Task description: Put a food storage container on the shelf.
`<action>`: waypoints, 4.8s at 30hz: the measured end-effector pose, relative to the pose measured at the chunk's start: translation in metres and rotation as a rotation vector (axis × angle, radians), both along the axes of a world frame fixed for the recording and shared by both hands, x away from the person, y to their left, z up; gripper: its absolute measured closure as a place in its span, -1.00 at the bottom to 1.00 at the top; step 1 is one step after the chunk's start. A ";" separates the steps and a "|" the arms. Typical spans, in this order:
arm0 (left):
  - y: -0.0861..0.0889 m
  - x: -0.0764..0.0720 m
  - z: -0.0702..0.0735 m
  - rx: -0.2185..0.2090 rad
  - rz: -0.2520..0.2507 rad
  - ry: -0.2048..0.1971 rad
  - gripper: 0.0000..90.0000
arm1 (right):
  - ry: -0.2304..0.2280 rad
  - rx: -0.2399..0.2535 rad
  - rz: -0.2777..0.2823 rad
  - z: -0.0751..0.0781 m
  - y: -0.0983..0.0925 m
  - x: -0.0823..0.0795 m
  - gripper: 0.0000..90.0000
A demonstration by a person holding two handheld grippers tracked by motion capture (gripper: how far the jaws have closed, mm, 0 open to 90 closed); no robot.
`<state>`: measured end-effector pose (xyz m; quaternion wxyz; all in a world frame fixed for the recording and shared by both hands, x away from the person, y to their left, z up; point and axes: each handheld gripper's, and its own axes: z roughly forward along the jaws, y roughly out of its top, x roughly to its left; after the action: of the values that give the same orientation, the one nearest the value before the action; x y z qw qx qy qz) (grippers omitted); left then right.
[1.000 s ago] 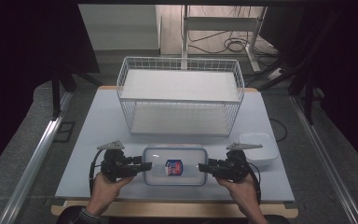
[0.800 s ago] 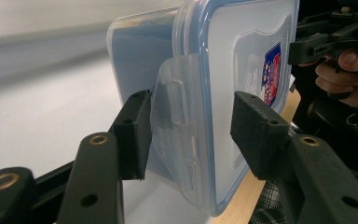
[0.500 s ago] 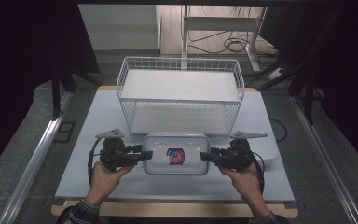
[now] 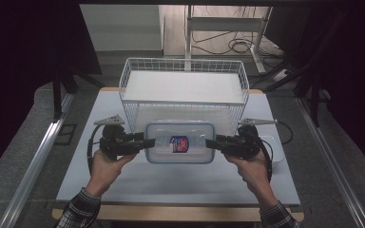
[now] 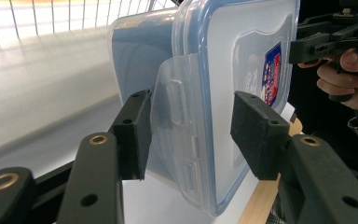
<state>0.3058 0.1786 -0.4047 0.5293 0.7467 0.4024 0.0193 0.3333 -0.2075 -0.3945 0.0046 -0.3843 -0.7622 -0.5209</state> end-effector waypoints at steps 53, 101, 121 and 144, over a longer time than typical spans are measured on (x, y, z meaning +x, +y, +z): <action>0.008 0.111 0.100 -0.057 0.020 -0.037 0.10 | -0.080 0.086 -0.095 0.104 0.008 0.099 0.15; 0.014 0.153 0.087 0.020 0.125 -0.037 -0.23 | -0.009 0.005 -0.187 0.087 0.017 0.130 0.22; 0.018 0.136 0.082 0.011 0.156 -0.100 -0.40 | -0.072 0.027 -0.228 0.093 0.018 0.127 0.09; 0.015 0.071 0.050 0.117 0.044 -0.215 -0.92 | -0.206 -0.095 -0.111 0.066 0.008 0.081 -0.74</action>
<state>0.3770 0.1938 -0.3547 0.5244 0.7610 0.3577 0.1341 0.4138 -0.1998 -0.3282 -0.1210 -0.3701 -0.7599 -0.5205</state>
